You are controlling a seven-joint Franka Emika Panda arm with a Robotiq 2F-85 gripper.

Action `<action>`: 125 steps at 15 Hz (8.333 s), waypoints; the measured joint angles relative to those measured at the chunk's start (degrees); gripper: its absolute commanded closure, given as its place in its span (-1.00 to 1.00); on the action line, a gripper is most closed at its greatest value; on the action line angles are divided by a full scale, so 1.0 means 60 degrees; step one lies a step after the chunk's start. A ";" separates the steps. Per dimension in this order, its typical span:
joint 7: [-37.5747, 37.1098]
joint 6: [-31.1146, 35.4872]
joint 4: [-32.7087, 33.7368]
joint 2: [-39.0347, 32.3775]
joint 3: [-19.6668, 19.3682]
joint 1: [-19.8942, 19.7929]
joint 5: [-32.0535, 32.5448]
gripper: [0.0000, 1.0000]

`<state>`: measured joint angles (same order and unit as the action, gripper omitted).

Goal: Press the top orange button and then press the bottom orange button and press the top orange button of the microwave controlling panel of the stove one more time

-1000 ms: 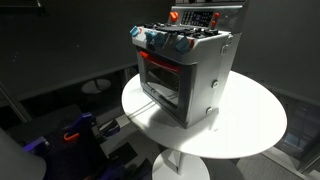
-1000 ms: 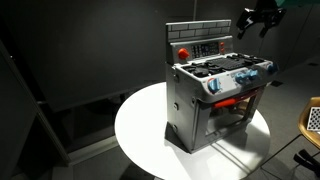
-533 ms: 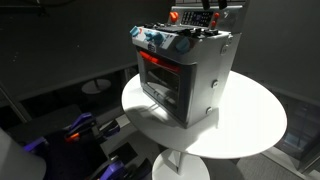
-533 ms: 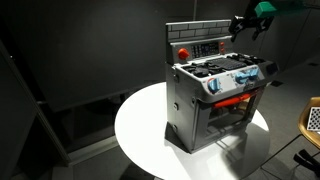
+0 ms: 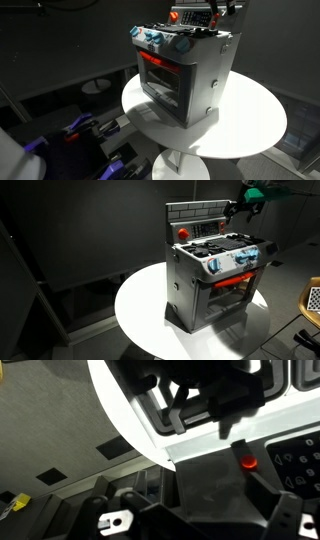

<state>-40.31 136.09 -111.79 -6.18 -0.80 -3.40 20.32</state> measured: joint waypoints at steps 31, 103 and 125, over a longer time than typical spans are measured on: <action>0.0736 -0.1333 0.0473 -0.0221 -0.0379 0.0312 -0.1352 -1.00; 0.0837 -0.0604 0.0814 -0.0685 -0.0546 0.0436 -0.1350 -1.00; 0.2579 -0.4102 0.0335 0.1279 -0.0582 0.0360 -0.1997 -1.00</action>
<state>-24.84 111.48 -109.77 1.49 -4.29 -1.24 8.34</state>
